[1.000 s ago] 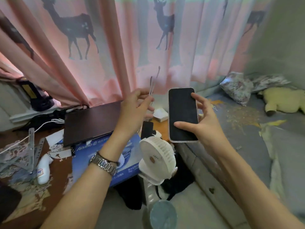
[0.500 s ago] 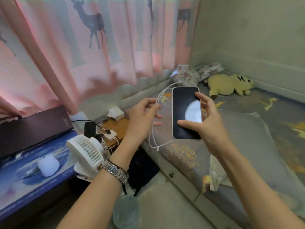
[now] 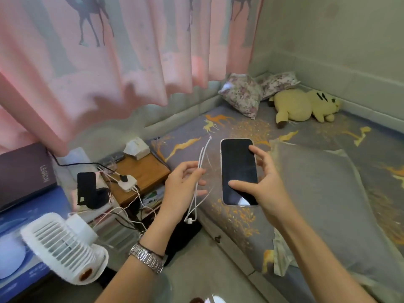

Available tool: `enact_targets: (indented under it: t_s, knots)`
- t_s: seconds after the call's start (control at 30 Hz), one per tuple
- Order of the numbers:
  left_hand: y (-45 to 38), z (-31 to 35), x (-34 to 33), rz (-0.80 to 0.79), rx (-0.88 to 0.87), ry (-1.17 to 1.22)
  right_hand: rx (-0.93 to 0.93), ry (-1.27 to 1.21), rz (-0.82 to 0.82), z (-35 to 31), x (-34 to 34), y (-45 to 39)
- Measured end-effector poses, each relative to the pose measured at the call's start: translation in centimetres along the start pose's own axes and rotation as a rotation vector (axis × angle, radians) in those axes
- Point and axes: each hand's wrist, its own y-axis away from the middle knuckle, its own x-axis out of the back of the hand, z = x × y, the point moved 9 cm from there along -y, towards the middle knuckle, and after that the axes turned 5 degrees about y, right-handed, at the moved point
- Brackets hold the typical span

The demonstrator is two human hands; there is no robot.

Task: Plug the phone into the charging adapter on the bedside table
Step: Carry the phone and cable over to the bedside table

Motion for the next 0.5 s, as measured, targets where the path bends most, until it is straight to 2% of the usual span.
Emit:
enact_targets:
  t_s: [0.23, 0.5]
  knots:
    - [-4.9, -2.6, 5.5, 0.155, 0.071, 0.017, -0.044, -0.003, -0.141, 3.3, -5.2, -6.6]
    - [-8.1, -5.2, 11.9, 0.376, 0.139, -0.003, -0.237, -0.113, -0.407, 9.0, -14.3, -11.9]
